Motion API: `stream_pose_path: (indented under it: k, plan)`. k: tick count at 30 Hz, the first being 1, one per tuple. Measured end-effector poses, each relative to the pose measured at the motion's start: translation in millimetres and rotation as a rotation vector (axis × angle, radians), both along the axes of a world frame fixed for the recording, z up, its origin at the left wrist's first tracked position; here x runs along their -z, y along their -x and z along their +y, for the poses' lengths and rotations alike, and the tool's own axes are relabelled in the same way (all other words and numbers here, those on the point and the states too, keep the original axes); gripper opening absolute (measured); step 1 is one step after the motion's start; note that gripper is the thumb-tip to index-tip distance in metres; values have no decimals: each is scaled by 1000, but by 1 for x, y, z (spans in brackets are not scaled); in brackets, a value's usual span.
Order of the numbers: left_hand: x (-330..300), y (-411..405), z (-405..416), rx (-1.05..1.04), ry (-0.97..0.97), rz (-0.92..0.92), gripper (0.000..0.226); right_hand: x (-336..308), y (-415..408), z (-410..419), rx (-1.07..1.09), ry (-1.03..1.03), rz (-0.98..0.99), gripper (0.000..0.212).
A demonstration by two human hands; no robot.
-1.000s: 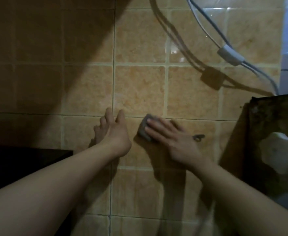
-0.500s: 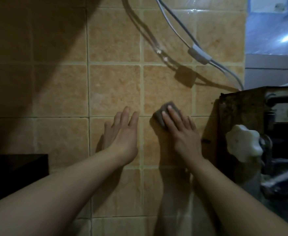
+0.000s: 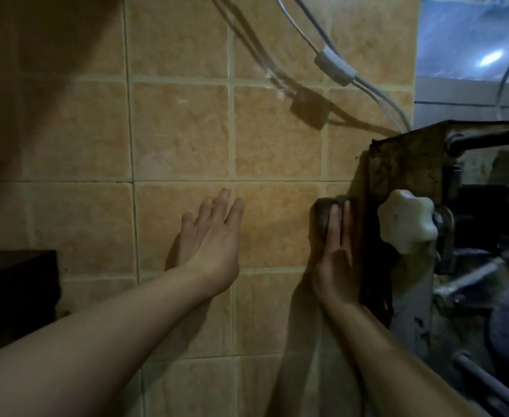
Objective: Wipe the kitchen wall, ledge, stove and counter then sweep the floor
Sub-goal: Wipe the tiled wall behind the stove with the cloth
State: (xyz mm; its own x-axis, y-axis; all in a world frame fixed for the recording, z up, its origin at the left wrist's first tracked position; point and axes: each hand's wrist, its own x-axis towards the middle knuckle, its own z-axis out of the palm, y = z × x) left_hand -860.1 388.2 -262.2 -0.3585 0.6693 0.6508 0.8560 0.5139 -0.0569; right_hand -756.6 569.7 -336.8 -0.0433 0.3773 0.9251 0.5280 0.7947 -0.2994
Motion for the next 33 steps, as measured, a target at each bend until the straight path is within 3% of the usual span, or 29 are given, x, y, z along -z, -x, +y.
stream_pose_path:
  k: [3,7,10,13,15,18,22,24,28,31,33]
  plan:
    - [6,-1,-1,17,-2,25,81,-35,2,10,55,-26,-33,84]
    - [17,0,-1,6,0,20,83,-55,-1,8,-77,-61,-39,68]
    - [34,-1,1,2,8,13,84,4,4,1,-167,-168,-77,63]
    - [51,-3,-1,7,4,11,84,74,5,-5,-128,-265,-286,75]
    - [59,-1,-6,8,1,36,85,85,4,-5,-147,-276,-333,78]
    - [62,7,-14,7,-8,38,86,48,10,4,-167,-359,-320,76]
    - [60,26,-23,-33,-97,-39,85,-29,31,3,-125,-345,-70,55]
    - [65,33,-29,-45,-121,-57,84,-38,38,-6,-105,-346,-36,54]
    - [84,45,-43,-73,-108,-65,84,17,44,-21,-194,-530,-291,68]
    - [95,52,-53,-93,-101,-94,85,66,55,-39,-251,-612,-600,64]
    - [97,55,-58,-111,-97,-108,85,63,61,-43,-246,-668,-715,65]
